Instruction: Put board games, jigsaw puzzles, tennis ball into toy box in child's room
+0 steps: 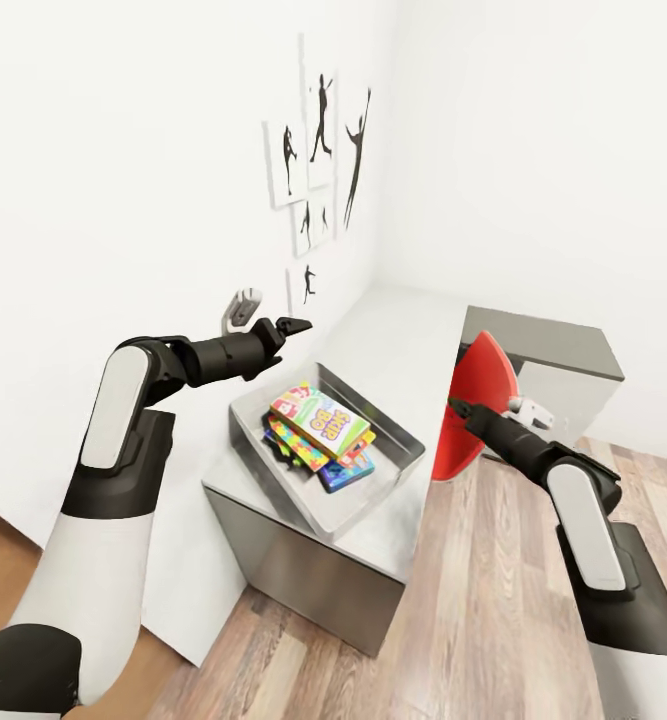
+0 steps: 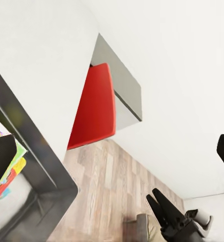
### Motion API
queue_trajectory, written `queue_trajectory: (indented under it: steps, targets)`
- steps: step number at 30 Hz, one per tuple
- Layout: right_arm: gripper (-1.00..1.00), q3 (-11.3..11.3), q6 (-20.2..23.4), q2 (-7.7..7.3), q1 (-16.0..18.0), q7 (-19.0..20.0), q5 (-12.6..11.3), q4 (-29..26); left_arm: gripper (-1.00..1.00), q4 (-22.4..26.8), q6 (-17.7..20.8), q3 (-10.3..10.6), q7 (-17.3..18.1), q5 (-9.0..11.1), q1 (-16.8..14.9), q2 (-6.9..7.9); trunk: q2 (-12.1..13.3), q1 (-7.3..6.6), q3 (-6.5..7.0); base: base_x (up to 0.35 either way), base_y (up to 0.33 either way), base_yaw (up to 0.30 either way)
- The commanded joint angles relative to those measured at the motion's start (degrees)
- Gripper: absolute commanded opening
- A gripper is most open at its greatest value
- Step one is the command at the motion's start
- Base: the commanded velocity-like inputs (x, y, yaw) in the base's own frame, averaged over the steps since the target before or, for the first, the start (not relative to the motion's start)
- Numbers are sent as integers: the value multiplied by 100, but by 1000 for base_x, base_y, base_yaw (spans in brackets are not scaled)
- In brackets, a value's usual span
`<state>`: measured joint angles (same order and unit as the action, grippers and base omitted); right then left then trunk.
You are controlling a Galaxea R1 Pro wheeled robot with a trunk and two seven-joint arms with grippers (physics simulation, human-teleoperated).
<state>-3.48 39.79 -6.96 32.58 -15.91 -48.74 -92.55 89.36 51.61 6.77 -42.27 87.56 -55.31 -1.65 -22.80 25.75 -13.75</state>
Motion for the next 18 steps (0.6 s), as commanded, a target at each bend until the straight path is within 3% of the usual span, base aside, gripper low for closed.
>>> queue_trajectory:
  steps: [1,11,18]
  targets:
    - [100,-98,20,-30,5,-44,-65,-8,100,4,7,37,-60,50,-10,-11,-12,4,-12,0,0,-276]
    - [100,-645,70,-183,-5,-15,-65,-8,100,3,7,234,-61,44,-68,-46,-12,4,-12,0,0,-282]
    - [100,-1012,334,-422,-21,-7,-65,-8,100,3,7,301,-62,42,-97,-65,-12,4,-12,0,0,-287]
